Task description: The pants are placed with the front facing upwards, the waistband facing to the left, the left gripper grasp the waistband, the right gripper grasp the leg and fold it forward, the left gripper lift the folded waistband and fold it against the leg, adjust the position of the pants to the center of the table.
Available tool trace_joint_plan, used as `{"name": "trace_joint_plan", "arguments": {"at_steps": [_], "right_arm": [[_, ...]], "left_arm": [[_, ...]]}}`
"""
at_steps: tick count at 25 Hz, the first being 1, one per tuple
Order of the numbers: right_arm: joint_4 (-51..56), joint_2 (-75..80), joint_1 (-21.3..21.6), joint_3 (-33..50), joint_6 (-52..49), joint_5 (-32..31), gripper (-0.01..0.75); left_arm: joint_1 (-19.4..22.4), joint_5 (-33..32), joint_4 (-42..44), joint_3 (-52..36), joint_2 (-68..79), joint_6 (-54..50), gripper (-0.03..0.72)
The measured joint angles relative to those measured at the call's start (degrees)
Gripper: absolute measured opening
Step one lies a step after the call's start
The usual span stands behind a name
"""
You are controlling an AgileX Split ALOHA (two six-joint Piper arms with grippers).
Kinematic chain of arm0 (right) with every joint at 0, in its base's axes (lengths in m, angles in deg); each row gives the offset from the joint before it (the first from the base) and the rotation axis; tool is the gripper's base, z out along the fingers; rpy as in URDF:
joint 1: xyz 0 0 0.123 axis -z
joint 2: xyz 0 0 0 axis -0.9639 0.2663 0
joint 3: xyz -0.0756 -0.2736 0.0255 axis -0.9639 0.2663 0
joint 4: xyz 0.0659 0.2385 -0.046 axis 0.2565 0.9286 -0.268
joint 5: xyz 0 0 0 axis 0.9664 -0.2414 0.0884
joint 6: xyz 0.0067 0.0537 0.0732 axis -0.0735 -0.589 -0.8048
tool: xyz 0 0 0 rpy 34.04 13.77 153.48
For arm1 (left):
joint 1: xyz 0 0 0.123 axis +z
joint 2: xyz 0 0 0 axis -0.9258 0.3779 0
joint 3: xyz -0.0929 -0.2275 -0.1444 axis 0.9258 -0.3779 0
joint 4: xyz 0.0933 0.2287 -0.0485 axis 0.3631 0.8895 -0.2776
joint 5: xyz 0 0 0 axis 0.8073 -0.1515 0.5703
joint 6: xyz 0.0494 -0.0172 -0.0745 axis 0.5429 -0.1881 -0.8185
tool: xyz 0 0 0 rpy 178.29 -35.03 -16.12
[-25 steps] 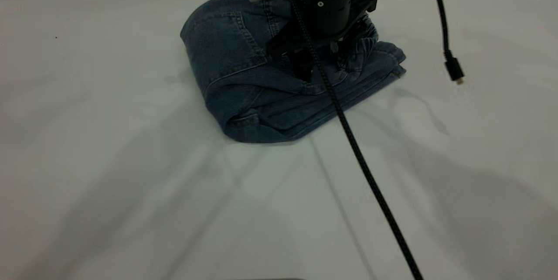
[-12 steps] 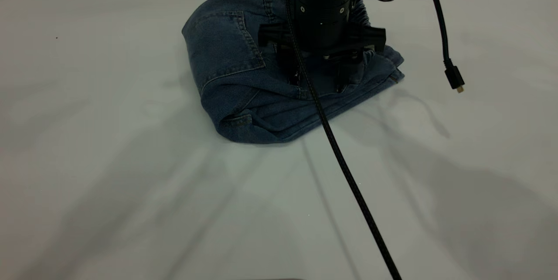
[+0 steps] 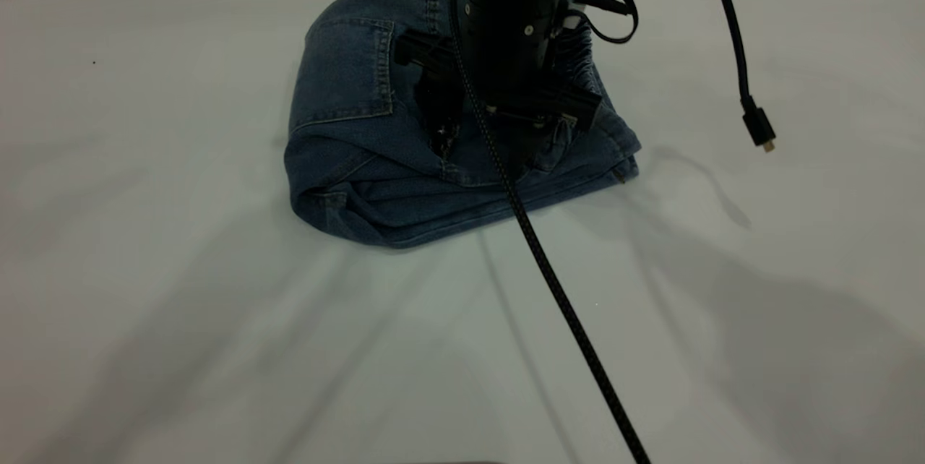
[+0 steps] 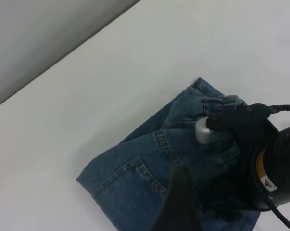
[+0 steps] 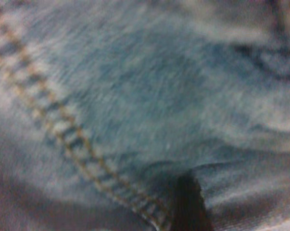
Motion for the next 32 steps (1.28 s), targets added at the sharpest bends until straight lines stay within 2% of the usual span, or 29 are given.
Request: {"name": "trace_joint_plan", "arguments": {"at_steps": [7, 10, 16, 20, 26, 29, 32], "right_arm": [[-2.8, -4.7, -0.1, -5.9, 1.8, -2.5, 0.425], [-4.4, -6.9, -0.1, -9.0, 5.6, -2.6, 0.425], [-4.8, -7.1, -0.1, -10.8, 30.4, -4.6, 0.425], [-4.2, -3.0, -0.1, -10.8, 40.3, -6.6, 0.425], [-5.3, 4.2, -0.1, -10.8, 41.1, -6.0, 0.425], [-5.2, 5.2, -0.1, -11.2, 36.6, -6.4, 0.425], [-4.9, 5.8, -0.1, -11.5, 27.8, -7.0, 0.425]], "left_arm": [[0.0, 0.0, 0.0, 0.0, 0.0, 0.0, 0.552], [0.0, -0.1, 0.0, 0.0, 0.0, 0.0, 0.552], [0.0, -0.3, 0.1, 0.0, 0.0, 0.1, 0.552], [0.0, -0.7, 0.1, 0.0, 0.0, 0.1, 0.552], [0.0, -2.4, 0.1, 0.0, 0.0, 0.0, 0.552], [0.0, -3.4, 0.1, 0.0, 0.0, 0.0, 0.552], [0.0, -4.1, 0.1, 0.0, 0.0, 0.0, 0.552]]}}
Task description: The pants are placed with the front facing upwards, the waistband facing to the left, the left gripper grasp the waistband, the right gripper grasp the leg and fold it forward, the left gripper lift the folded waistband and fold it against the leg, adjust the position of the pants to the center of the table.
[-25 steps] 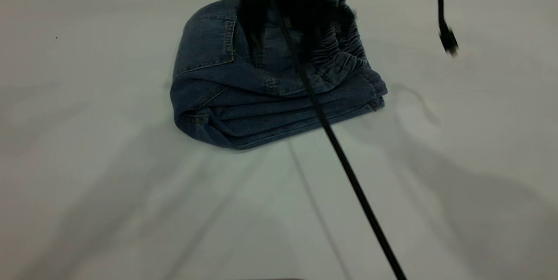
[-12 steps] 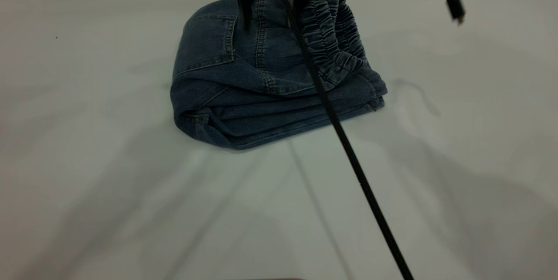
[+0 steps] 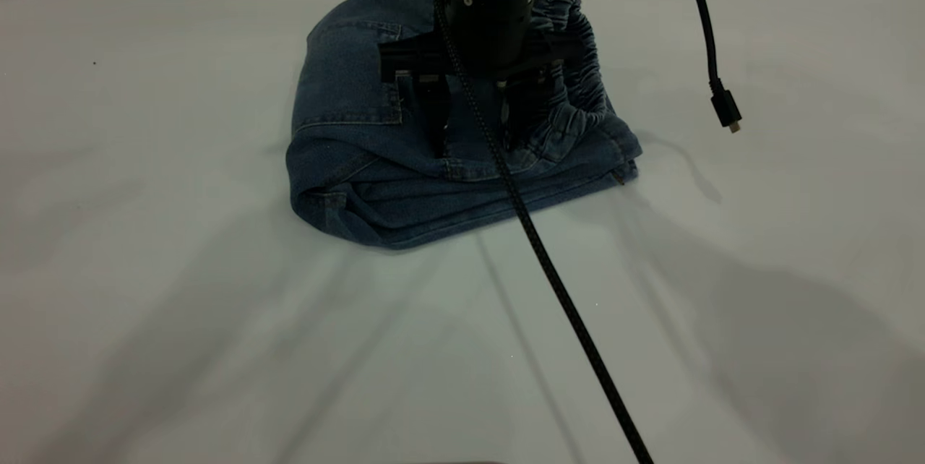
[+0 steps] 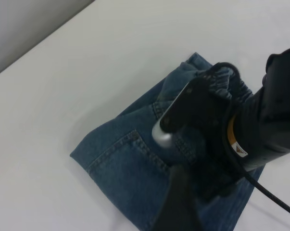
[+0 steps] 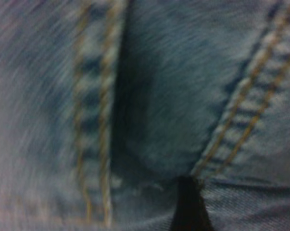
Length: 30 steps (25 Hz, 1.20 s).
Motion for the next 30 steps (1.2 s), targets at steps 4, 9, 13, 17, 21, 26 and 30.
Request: {"name": "trace_joint_plan", "arguments": {"at_steps": [4, 9, 13, 17, 21, 26, 30], "right_arm": [[1.1, 0.7, 0.0, -0.4, -12.4, -0.3, 0.425], [2.3, 0.9, 0.0, -0.6, -19.5, -0.4, 0.425], [4.5, 1.1, 0.1, -0.7, -23.3, 0.1, 0.425], [5.8, 1.1, 0.1, -0.7, -24.9, 0.4, 0.425], [4.2, 0.4, 0.1, -0.6, -24.7, -0.1, 0.425], [-5.6, -3.7, -0.1, -1.8, -19.8, -5.2, 0.425], [-11.8, -9.7, 0.0, -5.6, -12.0, -10.8, 0.425]], "left_arm": [[0.0, -0.2, 0.0, 0.0, 0.0, 0.0, 0.552], [0.0, -0.4, 0.0, 0.0, 0.0, 0.0, 0.552], [0.0, -0.9, 0.1, 0.0, 0.0, 0.0, 0.552], [0.0, -1.9, 0.1, 0.0, 0.0, -0.1, 0.552], [0.0, -2.3, 0.1, 0.0, 0.0, -0.1, 0.552], [0.0, -1.5, 1.2, 0.0, 0.0, -0.1, 0.552], [0.0, -2.3, 1.2, 0.0, -1.5, -0.1, 0.552]]}}
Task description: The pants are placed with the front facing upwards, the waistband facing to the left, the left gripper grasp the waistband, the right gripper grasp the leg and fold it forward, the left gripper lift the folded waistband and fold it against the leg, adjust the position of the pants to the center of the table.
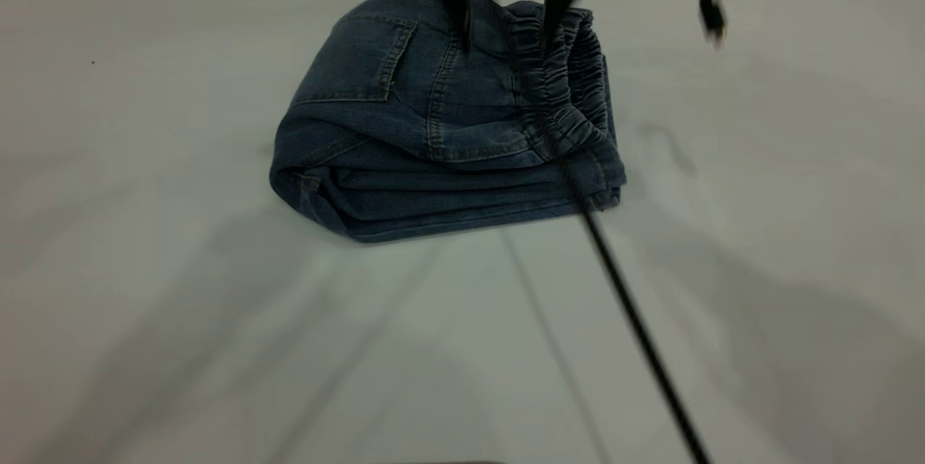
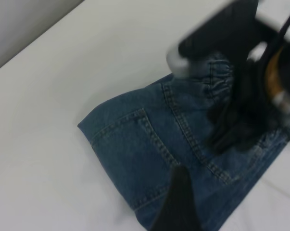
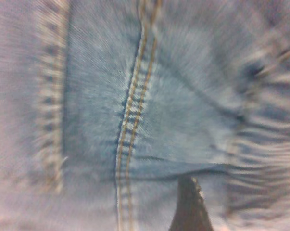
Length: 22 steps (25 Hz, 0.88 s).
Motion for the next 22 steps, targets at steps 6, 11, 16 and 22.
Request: {"name": "trace_joint_plan", "arguments": {"at_steps": [6, 11, 16, 22], "right_arm": [[2.8, -9.3, -0.2, -1.7, 15.2, -1.5, 0.425], [12.0, -16.5, -0.6, -1.7, 25.5, -2.2, 0.425], [14.7, -25.0, -0.6, -1.7, 28.8, -2.7, 0.418], [12.3, -35.1, -0.6, -1.3, 30.2, -3.1, 0.383]], "left_arm": [[0.0, -5.0, 1.6, 0.0, -7.3, 0.0, 0.552], [0.0, -13.4, 3.7, 0.0, -14.0, -0.1, 0.552], [0.0, -18.2, 4.1, 0.1, -19.2, -1.2, 0.552], [0.0, -18.2, 4.0, -2.2, -24.0, -4.1, 0.552]]}}
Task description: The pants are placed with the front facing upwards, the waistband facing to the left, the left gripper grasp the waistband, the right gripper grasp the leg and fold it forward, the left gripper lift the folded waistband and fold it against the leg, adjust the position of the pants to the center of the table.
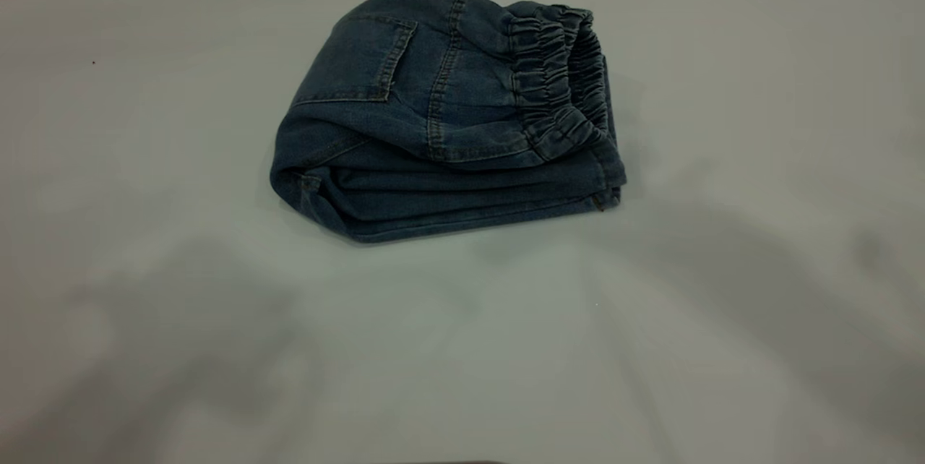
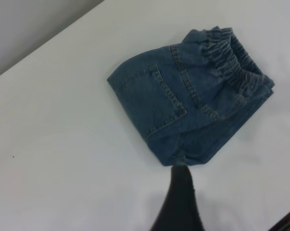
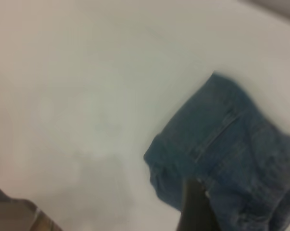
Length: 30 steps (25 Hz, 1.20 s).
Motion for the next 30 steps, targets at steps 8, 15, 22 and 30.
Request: {"name": "trace_joint_plan", "arguments": {"at_steps": [8, 15, 22, 30], "right_arm": [[-3.9, -16.8, 0.0, 20.3, 0.4, -0.1, 0.357], [-7.2, -29.8, 0.0, 45.4, 0.5, 0.1, 0.357], [-7.8, -41.7, 0.0, 66.7, 0.8, 0.5, 0.357], [-9.7, -56.2, 0.0, 82.7, 0.8, 6.4, 0.357]], "left_arm": [[0.0, 0.0, 0.0, -11.6, -8.4, -0.6, 0.552], [0.0, 0.0, 0.1, -27.9, -16.9, -1.5, 0.552], [0.0, 0.0, 0.1, -43.7, -27.7, -5.3, 0.552], [0.0, 0.2, 0.0, -55.1, -41.3, -8.0, 0.552]]}}
